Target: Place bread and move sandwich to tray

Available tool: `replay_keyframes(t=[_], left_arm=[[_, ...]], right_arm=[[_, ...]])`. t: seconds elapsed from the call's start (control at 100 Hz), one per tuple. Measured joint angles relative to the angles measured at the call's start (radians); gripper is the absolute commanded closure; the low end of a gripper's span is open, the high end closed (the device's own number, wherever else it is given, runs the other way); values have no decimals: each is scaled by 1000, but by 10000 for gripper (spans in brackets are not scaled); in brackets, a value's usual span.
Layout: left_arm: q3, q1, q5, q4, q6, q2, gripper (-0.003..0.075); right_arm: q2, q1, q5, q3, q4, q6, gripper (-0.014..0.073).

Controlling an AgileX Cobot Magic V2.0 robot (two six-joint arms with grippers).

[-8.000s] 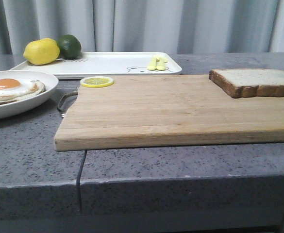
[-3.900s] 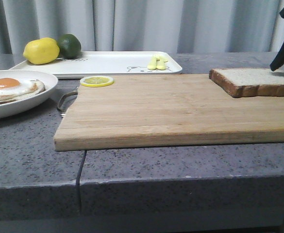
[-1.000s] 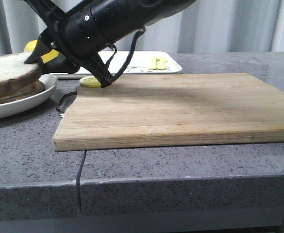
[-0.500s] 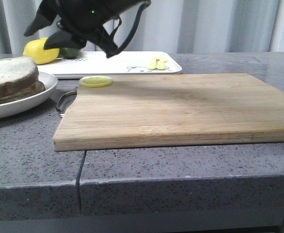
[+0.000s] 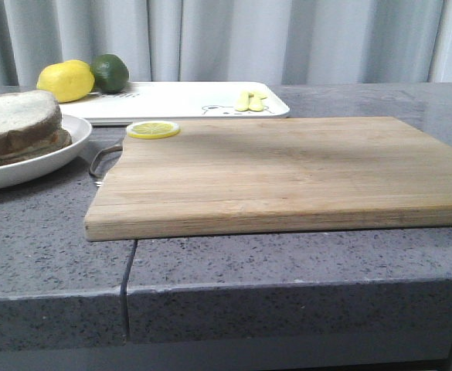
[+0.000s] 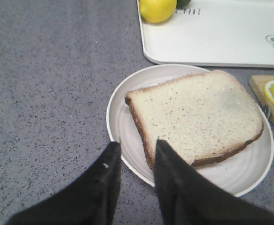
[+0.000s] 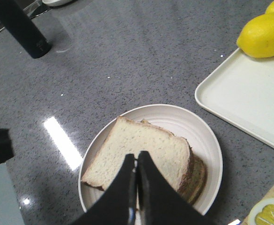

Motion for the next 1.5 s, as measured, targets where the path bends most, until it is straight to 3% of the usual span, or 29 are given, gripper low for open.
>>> replay_keyframes(t=[0.24,0.42,0.86,0.94,1.02,1.19,1.5], left_arm=[[-86,67,19,-8,0,255,351],[-157,152,64,-108,0,405,351],[-225,160,89,-145,21,624,358],[-225,160,89,-150,22,650,421],[-225,160,89,-163,24,667,548],[-232,160,84,-215,24,688,741],[-270,160,128,-289,24,700,740]], right_arm=[[-50,0,101,0,-36,0,661],[-54,0,144,0,-40,0,661],[-55,0,158,0,-45,-2,661],[-55,0,160,0,-45,-2,661],[-55,0,160,0,-45,-2,661],[-55,0,165,0,-45,-2,661],[-57,0,172,0,-45,-2,661]])
